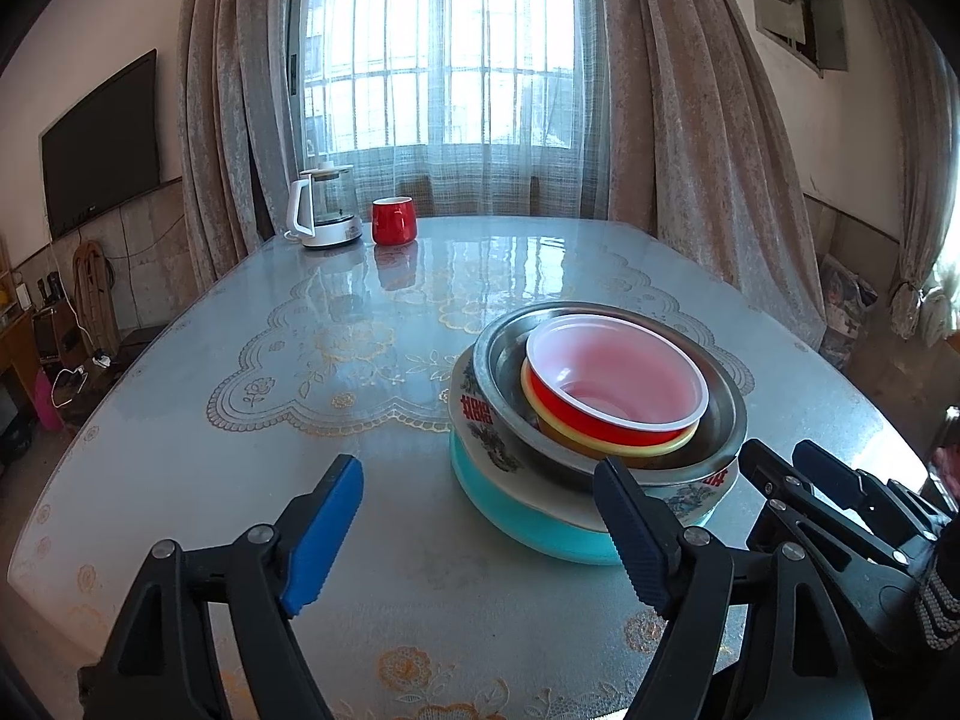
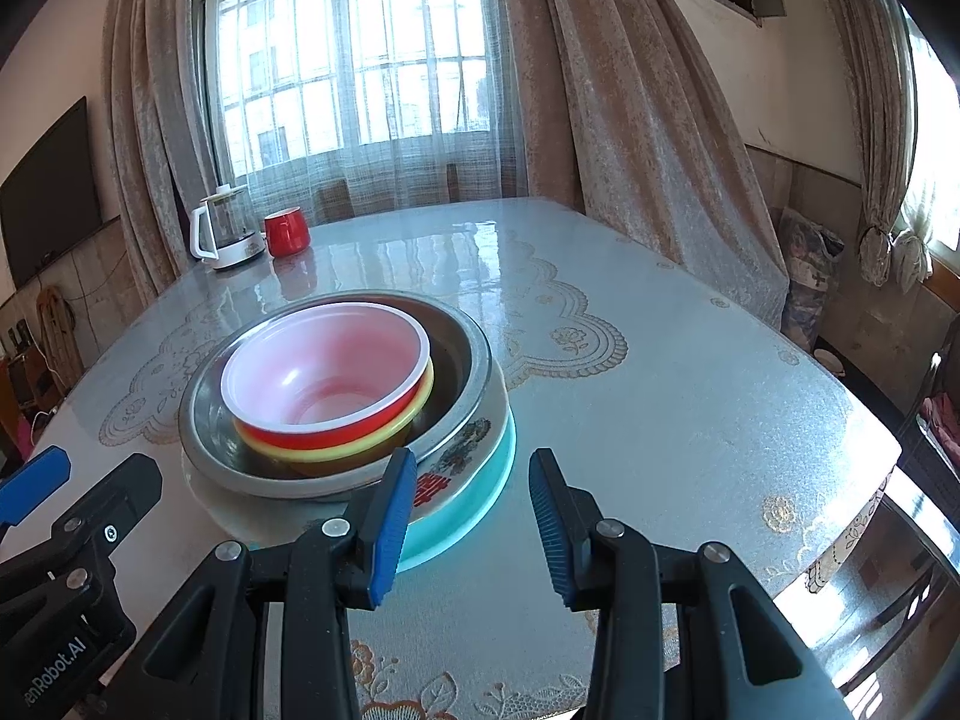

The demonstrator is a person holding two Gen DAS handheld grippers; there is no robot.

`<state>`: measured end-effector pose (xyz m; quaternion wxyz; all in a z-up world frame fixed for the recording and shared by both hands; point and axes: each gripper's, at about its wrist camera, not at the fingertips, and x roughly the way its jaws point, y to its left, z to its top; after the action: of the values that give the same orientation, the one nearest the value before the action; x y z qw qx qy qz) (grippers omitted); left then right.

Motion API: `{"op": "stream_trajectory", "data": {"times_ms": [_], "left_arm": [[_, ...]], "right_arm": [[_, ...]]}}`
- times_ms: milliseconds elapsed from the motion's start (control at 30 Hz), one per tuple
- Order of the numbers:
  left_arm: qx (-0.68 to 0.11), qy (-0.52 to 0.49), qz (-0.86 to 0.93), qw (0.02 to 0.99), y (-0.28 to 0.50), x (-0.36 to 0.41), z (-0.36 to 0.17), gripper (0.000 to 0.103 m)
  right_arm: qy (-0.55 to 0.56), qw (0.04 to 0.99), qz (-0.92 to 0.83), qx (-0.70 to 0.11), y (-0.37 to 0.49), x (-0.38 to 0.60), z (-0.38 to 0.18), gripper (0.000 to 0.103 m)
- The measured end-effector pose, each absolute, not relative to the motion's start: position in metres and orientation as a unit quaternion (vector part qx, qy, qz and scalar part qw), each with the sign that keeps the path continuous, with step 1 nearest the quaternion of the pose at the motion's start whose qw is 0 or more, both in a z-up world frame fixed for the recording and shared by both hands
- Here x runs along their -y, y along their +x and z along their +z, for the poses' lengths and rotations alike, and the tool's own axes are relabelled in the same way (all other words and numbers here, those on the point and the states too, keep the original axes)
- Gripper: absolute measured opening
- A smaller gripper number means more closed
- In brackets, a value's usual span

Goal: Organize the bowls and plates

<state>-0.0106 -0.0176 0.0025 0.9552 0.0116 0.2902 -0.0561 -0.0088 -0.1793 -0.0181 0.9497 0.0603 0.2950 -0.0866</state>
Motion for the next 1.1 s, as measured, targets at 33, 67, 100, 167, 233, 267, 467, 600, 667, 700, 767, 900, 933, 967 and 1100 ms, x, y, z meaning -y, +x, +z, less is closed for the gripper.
{"op": "stream_trajectory", "data": {"times_ms": [33, 67, 100, 167, 233, 267, 467, 600, 667, 700, 767, 900, 933, 967, 1100], "left_arm": [[-0.291, 0.013, -0.056, 0.955, -0.0102, 0.0179, 0.0022, 0.080], [-0.291, 0.013, -0.055, 0.955, -0.0099, 0.0181, 0.0021, 0.080], [-0.291, 0.014, -0.055, 0.955, -0.0096, 0.0185, 0.0021, 0.080], [-0.291, 0.014, -0.055, 0.955, -0.0095, 0.0186, 0.0022, 0.080], [-0.291, 0.014, -0.055, 0.955, -0.0098, 0.0187, 0.0023, 0.080], [-0.290, 0.015, -0.055, 0.955, -0.0098, 0.0188, 0.0024, 0.080], [-0.289, 0.016, -0.053, 0.956, -0.0090, 0.0191, 0.0021, 0.080], [-0.290, 0.014, -0.055, 0.955, -0.0070, 0.0197, 0.0004, 0.081], [-0.289, 0.015, -0.055, 0.956, -0.0065, 0.0201, 0.0005, 0.081], [-0.289, 0.015, -0.055, 0.956, -0.0061, 0.0198, 0.0005, 0.081], [-0.290, 0.013, -0.055, 0.955, -0.0060, 0.0199, 0.0004, 0.081], [-0.291, 0.010, -0.053, 0.955, -0.0051, 0.0183, 0.0007, 0.084], [-0.288, 0.010, -0.054, 0.956, -0.0059, 0.0174, 0.0012, 0.084], [-0.284, 0.014, -0.053, 0.957, -0.0060, 0.0181, 0.0015, 0.084], [-0.273, 0.016, -0.059, 0.960, -0.0082, 0.0165, 0.0030, 0.080]], "right_arm": [[0.060, 0.950, -0.087, -0.294, -0.0087, 0.1795, -0.0184, 0.039], [0.060, 0.950, -0.087, -0.294, -0.0083, 0.1795, -0.0187, 0.039], [0.059, 0.950, -0.088, -0.294, -0.0081, 0.1796, -0.0188, 0.039], [0.059, 0.950, -0.089, -0.292, -0.0082, 0.1803, -0.0188, 0.039], [0.060, 0.950, -0.089, -0.292, -0.0075, 0.1811, -0.0187, 0.039], [0.060, 0.951, -0.089, -0.291, -0.0074, 0.1818, -0.0186, 0.039], [0.059, 0.951, -0.092, -0.289, -0.0047, 0.1828, -0.0179, 0.039], [0.059, 0.951, -0.092, -0.289, -0.0047, 0.1830, -0.0178, 0.039], [0.059, 0.951, -0.092, -0.289, -0.0051, 0.1833, -0.0179, 0.039], [0.059, 0.951, -0.092, -0.290, -0.0050, 0.1833, -0.0179, 0.039], [0.058, 0.951, -0.092, -0.290, -0.0050, 0.1830, -0.0179, 0.039], [0.058, 0.951, -0.092, -0.290, -0.0051, 0.1833, -0.0175, 0.039], [0.057, 0.951, -0.091, -0.290, -0.0050, 0.1837, -0.0174, 0.039], [0.057, 0.951, -0.091, -0.290, -0.0047, 0.1839, -0.0171, 0.039], [0.057, 0.951, -0.092, -0.290, -0.0053, 0.1836, -0.0169, 0.039]]}}
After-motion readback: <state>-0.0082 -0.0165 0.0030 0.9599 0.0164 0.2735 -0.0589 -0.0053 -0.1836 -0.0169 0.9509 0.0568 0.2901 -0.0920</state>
